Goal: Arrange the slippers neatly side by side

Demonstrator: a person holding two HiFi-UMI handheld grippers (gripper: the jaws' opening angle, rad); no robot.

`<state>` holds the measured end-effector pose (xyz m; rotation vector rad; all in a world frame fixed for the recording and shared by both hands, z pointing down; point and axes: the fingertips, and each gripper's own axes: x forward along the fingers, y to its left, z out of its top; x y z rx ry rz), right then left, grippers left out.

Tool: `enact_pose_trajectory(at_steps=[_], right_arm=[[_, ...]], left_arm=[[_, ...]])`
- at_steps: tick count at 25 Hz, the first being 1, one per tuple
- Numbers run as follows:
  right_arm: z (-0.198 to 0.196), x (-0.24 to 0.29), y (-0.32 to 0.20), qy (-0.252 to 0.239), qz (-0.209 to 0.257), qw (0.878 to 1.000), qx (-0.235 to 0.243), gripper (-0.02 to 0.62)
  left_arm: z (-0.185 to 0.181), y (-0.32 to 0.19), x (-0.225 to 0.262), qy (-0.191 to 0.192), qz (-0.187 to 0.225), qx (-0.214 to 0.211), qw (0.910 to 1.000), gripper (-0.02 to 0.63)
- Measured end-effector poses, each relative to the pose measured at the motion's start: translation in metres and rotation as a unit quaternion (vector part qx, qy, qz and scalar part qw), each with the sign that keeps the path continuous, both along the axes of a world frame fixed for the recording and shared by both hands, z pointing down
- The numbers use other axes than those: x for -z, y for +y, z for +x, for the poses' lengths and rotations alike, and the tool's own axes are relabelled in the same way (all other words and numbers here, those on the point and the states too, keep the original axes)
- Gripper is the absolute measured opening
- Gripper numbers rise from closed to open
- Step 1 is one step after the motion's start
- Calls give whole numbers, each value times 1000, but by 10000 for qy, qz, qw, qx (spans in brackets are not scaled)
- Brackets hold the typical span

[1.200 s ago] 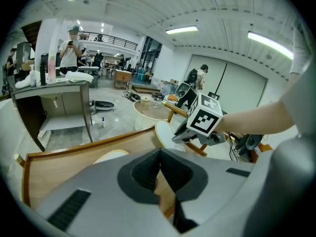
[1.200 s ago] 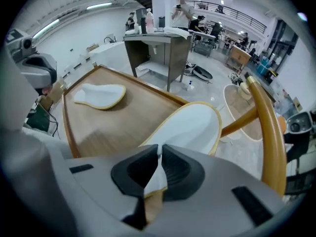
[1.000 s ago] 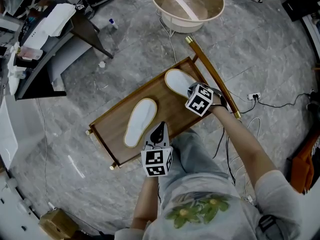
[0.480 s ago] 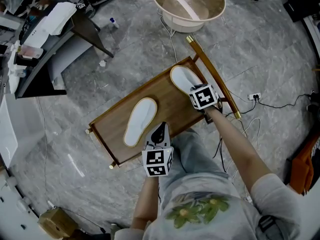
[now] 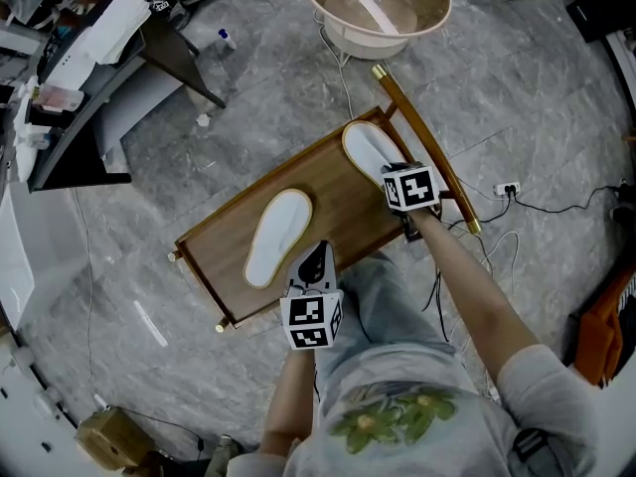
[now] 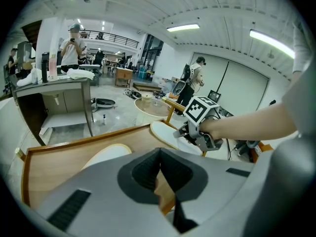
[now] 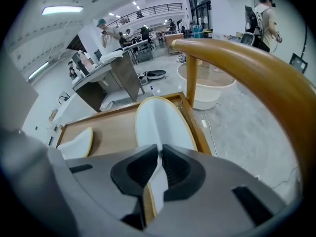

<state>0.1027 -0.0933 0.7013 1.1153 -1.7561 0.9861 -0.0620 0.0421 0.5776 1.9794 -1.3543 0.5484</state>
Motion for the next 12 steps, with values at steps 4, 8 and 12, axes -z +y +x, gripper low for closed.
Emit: enact_pose_trajectory(at_steps=[4, 8, 12], right_arm=[[2, 3, 2, 2, 133, 9999, 3, 96], [3, 23, -1, -60, 617, 9981, -29, 154], [1, 46, 9, -193, 944, 9954, -10, 155]], left_arm=[[1, 2, -4, -19, -33, 3, 10000, 15], [1, 1, -1, -36, -23, -3, 10000, 15], [-2, -1, 5, -82, 24, 26, 10000, 15]])
